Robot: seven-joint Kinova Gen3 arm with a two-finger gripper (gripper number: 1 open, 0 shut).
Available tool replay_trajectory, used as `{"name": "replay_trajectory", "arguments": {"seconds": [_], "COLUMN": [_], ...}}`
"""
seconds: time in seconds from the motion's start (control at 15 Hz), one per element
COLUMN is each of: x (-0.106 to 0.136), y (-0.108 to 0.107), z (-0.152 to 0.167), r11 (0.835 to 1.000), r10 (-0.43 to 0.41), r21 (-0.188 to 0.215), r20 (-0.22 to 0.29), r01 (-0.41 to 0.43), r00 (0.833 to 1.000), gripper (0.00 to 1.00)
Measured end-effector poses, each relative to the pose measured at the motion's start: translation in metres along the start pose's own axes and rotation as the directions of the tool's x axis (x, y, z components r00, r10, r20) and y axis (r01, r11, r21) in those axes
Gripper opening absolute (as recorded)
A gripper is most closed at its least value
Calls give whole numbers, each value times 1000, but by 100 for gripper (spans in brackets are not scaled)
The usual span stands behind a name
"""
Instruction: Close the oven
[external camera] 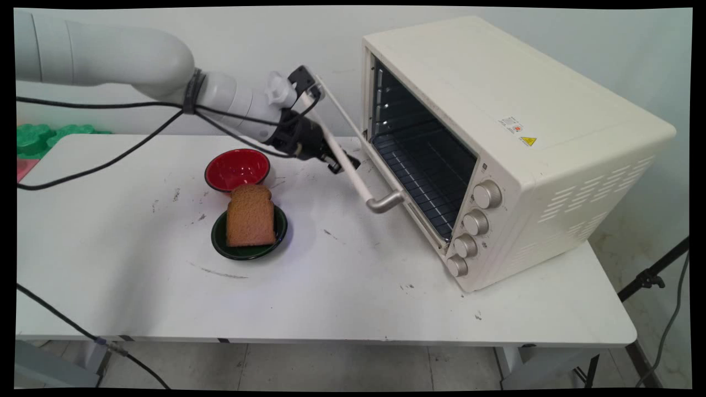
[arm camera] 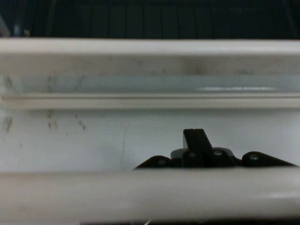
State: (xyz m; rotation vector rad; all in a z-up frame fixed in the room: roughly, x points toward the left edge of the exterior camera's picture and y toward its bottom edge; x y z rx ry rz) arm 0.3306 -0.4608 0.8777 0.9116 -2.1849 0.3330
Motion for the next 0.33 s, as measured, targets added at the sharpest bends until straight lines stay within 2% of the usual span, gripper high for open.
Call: {"name": "replay_trajectory", "arguments": {"seconds": [0.33], "x": [24], "y": [0], "z": [-4], "r11": [1000], "r10": [3], "r21": [-6], "r20": [-34], "r01": [-3], "r00": [999], "gripper": [0]}}
